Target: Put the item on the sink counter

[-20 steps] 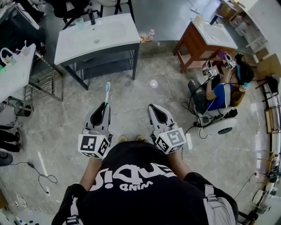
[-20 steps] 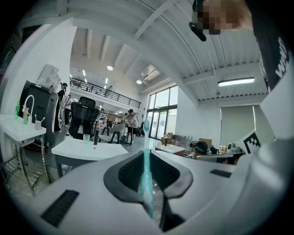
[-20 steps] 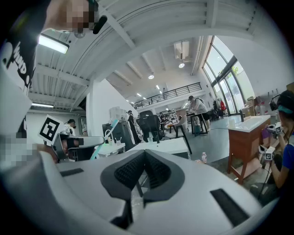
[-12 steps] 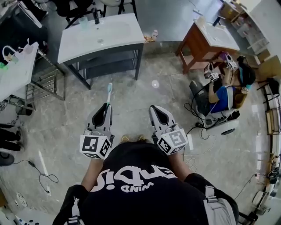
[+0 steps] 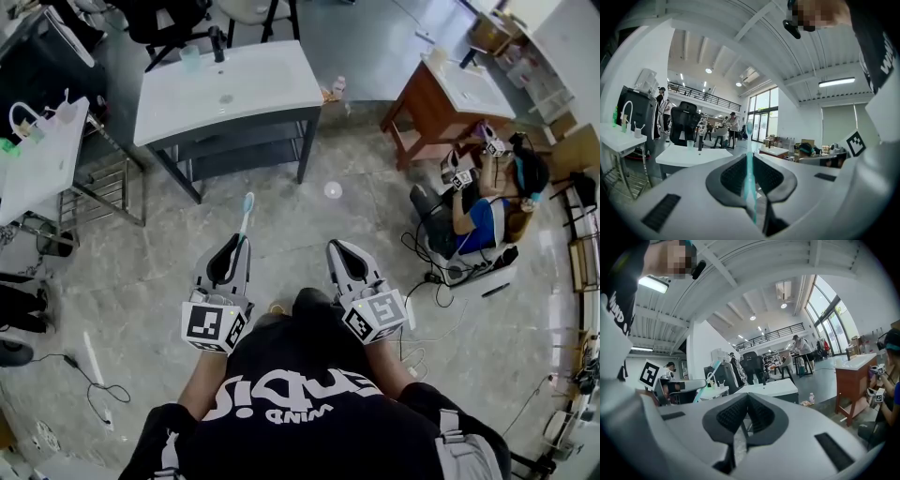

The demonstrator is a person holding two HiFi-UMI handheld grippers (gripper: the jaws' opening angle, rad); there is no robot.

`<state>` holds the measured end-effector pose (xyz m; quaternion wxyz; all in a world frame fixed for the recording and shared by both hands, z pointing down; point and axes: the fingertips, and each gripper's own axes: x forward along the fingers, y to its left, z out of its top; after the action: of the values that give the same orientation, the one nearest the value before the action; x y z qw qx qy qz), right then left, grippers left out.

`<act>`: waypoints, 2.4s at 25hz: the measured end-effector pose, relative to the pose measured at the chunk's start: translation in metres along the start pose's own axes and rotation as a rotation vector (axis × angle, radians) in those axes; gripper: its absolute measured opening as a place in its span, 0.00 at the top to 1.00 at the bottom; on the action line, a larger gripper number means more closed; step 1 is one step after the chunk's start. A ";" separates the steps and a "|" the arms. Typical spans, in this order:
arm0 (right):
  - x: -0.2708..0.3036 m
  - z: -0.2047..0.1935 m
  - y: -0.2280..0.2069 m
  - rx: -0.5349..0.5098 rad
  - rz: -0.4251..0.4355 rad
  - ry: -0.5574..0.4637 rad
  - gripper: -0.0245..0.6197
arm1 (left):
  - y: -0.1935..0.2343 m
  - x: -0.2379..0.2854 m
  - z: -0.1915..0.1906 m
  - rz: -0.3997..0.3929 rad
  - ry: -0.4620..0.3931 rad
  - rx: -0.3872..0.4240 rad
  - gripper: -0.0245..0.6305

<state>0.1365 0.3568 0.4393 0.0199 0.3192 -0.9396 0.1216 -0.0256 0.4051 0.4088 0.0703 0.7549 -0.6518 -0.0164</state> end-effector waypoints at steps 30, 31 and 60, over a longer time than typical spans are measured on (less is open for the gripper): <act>0.127 0.023 -0.100 0.034 -0.014 -0.015 0.93 | 0.073 0.154 0.011 -0.005 0.008 -0.001 0.87; 0.133 0.026 -0.106 0.036 -0.013 -0.016 0.93 | 0.075 0.161 0.013 -0.006 0.010 0.001 0.87; 0.289 0.083 -0.252 0.039 0.060 0.007 0.93 | 0.131 0.352 0.042 0.066 0.023 0.006 0.87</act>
<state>0.0622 -0.0287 0.4462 0.0130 0.2906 -0.9462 0.1416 -0.1064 0.0359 0.4076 0.0758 0.7333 -0.6756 -0.0035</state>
